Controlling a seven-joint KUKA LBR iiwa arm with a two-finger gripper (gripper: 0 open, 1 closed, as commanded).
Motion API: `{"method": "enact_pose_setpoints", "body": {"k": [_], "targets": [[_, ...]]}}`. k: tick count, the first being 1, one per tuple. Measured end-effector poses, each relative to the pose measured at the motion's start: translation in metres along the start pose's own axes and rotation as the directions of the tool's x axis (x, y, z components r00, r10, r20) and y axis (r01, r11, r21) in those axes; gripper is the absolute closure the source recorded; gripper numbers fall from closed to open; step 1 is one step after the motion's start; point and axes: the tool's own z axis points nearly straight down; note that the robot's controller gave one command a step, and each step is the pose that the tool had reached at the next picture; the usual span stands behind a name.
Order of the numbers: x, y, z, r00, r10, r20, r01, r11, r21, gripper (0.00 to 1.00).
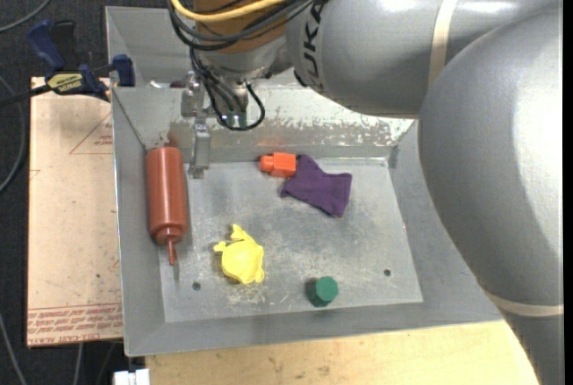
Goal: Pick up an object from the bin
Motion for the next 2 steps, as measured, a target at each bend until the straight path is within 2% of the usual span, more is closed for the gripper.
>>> {"method": "enact_pose_setpoints", "body": {"k": [1, 2], "targets": [[-0.001, -0.001, -0.006, 1.000, 0.003, 0.008, -0.003, 1.000, -0.002, 0.00], [0.024, -0.013, 0.042, 0.994, -0.110, 0.009, 0.110, 0.994, -0.001, 0.00]]}}
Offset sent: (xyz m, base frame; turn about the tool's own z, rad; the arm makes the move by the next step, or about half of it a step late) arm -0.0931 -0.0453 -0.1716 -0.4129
